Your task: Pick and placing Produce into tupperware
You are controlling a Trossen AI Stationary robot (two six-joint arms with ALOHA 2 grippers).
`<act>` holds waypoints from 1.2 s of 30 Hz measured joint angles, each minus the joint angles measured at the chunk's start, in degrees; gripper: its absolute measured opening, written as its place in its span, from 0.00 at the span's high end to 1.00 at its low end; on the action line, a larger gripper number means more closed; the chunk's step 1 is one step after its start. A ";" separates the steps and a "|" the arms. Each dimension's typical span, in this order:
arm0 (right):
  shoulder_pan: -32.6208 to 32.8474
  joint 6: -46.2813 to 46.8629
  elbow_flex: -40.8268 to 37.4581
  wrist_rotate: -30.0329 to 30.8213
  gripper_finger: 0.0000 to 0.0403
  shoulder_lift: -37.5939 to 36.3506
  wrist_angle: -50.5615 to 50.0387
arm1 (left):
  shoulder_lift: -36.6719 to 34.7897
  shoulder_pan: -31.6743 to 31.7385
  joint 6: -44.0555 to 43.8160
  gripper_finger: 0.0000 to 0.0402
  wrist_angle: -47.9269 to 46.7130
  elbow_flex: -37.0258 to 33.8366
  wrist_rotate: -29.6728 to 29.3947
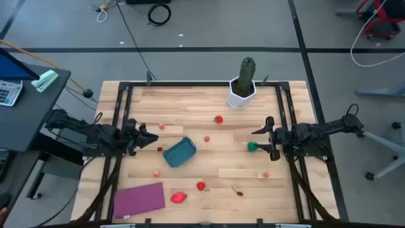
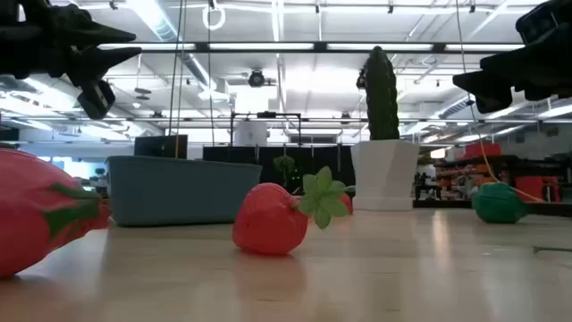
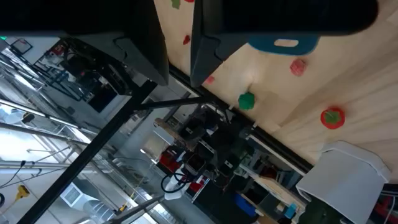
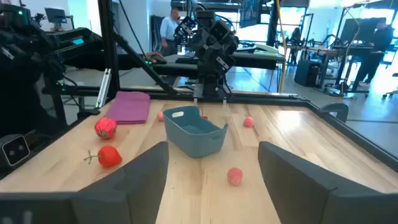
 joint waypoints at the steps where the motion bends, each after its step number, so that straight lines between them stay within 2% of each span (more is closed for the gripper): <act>1: 0.00 0.00 0.00 0.00 0.36 0.00 0.00 | 0.00 0.01 -0.01 0.82 0.00 0.00 0.01; 36: -0.01 0.00 0.00 0.02 0.36 0.00 0.00 | 0.00 0.00 0.01 0.81 0.00 0.00 0.01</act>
